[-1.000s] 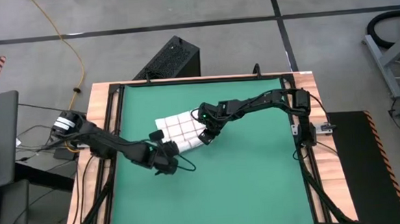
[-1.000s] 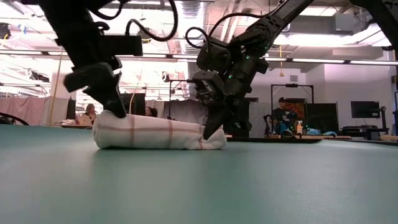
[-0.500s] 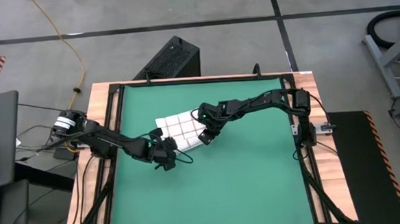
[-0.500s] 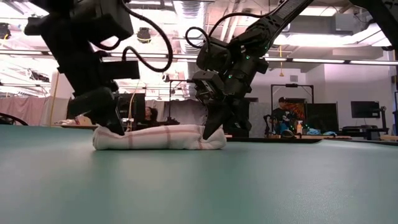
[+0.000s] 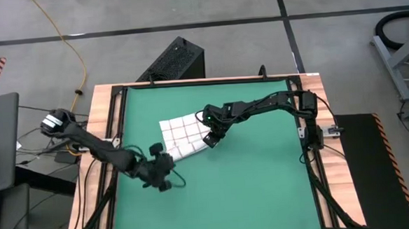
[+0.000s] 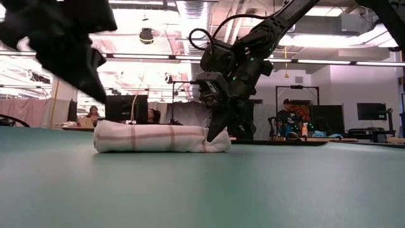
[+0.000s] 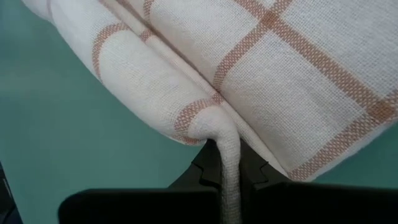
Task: Roll towel
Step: Roll the white towel
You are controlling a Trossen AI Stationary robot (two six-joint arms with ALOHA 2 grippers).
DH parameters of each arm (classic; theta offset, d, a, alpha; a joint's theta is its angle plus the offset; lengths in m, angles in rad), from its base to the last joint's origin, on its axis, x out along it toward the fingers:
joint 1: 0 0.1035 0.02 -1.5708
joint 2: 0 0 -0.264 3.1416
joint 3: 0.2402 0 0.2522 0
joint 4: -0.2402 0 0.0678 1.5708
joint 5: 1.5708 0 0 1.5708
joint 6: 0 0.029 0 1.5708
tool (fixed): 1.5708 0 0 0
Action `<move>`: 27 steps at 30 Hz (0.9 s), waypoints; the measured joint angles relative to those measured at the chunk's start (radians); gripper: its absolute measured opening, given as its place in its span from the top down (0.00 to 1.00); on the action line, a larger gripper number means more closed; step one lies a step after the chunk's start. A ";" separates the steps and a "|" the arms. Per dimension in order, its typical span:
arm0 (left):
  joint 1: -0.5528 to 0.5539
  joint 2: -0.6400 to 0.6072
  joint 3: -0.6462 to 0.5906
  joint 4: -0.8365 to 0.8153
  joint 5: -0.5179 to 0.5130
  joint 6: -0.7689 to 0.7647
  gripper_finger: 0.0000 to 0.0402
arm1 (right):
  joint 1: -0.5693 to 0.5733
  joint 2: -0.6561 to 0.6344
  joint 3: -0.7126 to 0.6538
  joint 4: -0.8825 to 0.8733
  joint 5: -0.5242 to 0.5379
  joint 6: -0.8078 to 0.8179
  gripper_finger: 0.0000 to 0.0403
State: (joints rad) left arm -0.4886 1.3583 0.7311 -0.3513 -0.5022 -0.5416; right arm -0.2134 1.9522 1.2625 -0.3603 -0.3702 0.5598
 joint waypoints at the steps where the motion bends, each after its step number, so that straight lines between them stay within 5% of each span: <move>1: -0.010 0.033 0.000 0.012 0.002 0.014 1.00 | 0.000 0.000 0.000 0.001 0.000 0.000 0.94; 10: -0.016 0.301 0.048 0.009 0.034 0.003 1.00 | 0.000 0.000 0.000 -0.002 -0.005 0.000 0.94; 17: -0.002 0.295 0.047 -0.166 -0.133 -0.122 1.00 | 0.000 0.000 0.000 -0.001 -0.004 -0.003 0.94; 27: 0.034 0.231 0.067 -0.264 -0.202 -0.166 1.00 | 0.000 0.000 0.000 0.001 -0.005 -0.008 0.94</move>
State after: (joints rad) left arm -0.4541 1.5889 0.7984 -0.6152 -0.7037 -0.7073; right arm -0.2131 1.9522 1.2625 -0.3595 -0.3748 0.5518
